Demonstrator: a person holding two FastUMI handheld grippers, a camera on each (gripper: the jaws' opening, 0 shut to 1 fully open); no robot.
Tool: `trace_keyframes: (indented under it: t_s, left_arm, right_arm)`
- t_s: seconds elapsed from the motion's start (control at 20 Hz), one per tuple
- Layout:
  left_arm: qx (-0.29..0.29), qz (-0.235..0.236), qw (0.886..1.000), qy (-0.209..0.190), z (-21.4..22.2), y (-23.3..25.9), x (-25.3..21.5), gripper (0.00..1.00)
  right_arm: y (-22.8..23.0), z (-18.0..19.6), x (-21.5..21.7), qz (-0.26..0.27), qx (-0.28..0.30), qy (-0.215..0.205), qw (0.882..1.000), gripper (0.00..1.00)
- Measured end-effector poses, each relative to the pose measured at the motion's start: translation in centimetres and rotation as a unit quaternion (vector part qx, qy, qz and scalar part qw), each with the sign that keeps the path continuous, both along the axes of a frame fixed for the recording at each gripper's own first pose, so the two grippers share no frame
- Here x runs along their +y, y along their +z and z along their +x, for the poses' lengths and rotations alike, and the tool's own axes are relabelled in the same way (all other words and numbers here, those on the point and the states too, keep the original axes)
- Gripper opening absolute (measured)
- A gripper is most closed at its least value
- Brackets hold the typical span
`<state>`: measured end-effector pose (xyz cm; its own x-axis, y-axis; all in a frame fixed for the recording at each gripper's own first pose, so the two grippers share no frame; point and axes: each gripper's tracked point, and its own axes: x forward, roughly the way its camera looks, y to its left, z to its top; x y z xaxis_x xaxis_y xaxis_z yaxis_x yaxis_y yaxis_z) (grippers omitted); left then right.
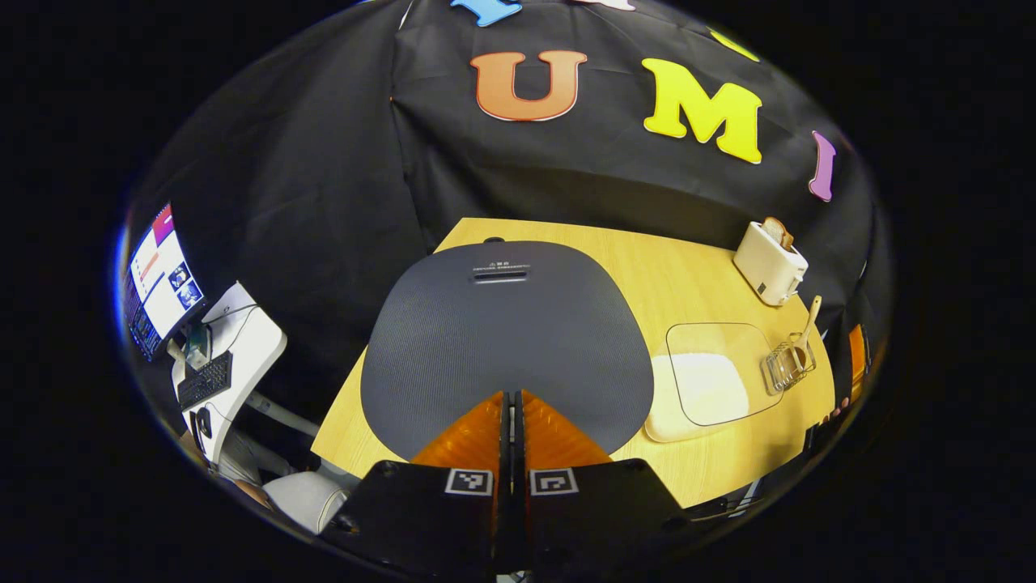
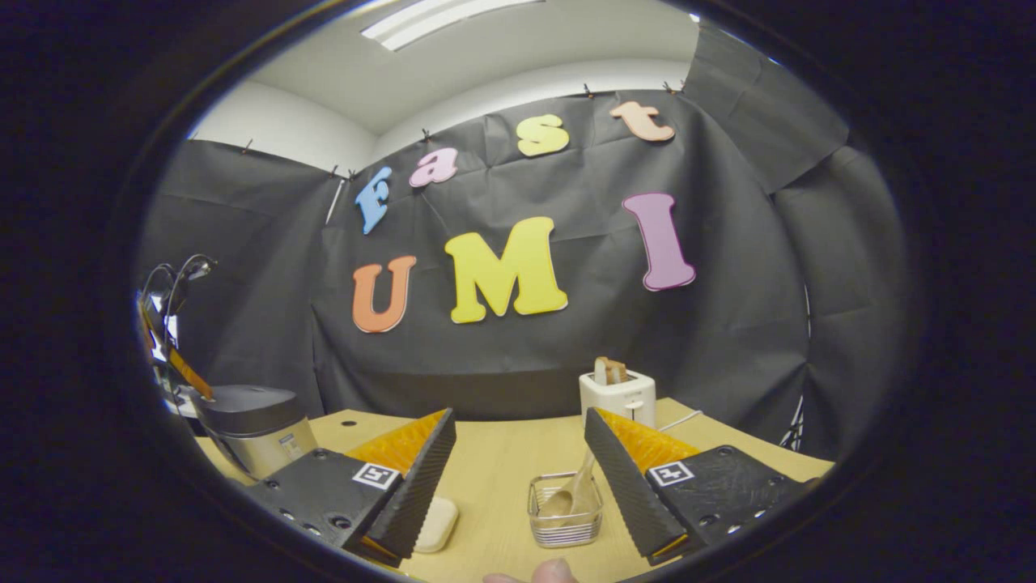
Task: Close the left gripper, press the button to open the rice cooker; take a wooden spoon from the chopstick holder with the right hand, scoop a spoonful of rice and pour it into the rice cooker, then put the wooden spoon back into the chopstick holder.
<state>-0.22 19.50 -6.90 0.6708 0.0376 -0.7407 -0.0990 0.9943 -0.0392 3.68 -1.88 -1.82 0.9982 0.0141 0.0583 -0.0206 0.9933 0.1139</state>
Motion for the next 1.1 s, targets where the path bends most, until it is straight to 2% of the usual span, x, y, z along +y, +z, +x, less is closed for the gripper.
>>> trace_keyframes:
  t_s: [0.1,0.15,0.25,0.3,0.35,0.4,0.45,0.5,0.65,0.7,0.85,1.0,1.1]
  left_arm:
    - [-0.022,-0.008,1.000,0.017,0.8,0.7,-0.3,0.03]
    - [-0.041,-0.022,0.999,0.019,1.3,1.5,-0.5,0.03]
    - [-0.087,-0.032,0.995,0.038,2.3,4.2,-0.2,0.03]
    - [-0.109,-0.033,0.993,0.043,2.9,5.5,0.2,0.03]
    - [-0.135,-0.037,0.989,0.045,3.7,6.8,0.3,0.03]
    - [-0.160,-0.044,0.985,0.044,4.3,8.2,-0.2,0.07]
    - [-0.182,-0.046,0.981,0.039,5.0,9.4,-0.8,0.15]
    - [-0.198,-0.039,0.979,0.030,5.2,10.2,-0.8,0.28]
    - [-0.233,0.005,0.972,0.032,5.7,11.7,-0.9,0.82]
    - [-0.250,0.027,0.967,0.031,5.4,12.5,-0.9,1.00]
    - [-0.286,0.051,0.956,0.032,4.6,13.8,-1.5,1.00]
    - [-0.310,0.023,0.950,0.034,3.1,15.1,-2.2,1.00]
    - [-0.316,0.027,0.948,0.029,2.4,15.1,-1.9,1.00]
  right_arm:
    - [0.4,0.0,-0.2,-0.001,-0.005,0.002,1.000,0.96]
    - [0.6,-0.1,-0.4,0.001,-0.008,0.000,1.000,0.91]
    - [0.3,-0.1,-0.5,0.011,-0.006,0.002,1.000,0.91]
    - [0.3,-0.2,-0.5,0.013,-0.005,0.005,1.000,0.95]
    - [0.4,-0.2,-0.6,0.012,-0.005,0.003,1.000,0.96]
    - [0.5,-0.3,-1.0,0.011,-0.006,-0.001,1.000,0.95]
    - [0.7,-0.5,-1.3,0.012,-0.009,-0.004,1.000,0.95]
    - [0.8,-0.8,-1.6,0.012,-0.012,-0.006,1.000,0.95]
    - [1.1,-1.3,-2.9,0.008,-0.017,-0.020,1.000,0.95]
    - [1.0,-1.3,-3.3,0.007,-0.016,-0.023,1.000,0.91]
    - [0.9,-1.7,-4.2,0.003,-0.010,-0.031,0.999,0.95]
    - [0.9,-2.3,-5.4,-0.014,-0.005,-0.045,0.999,0.95]
    - [1.0,-2.7,-5.2,-0.015,-0.002,-0.037,0.999,0.95]
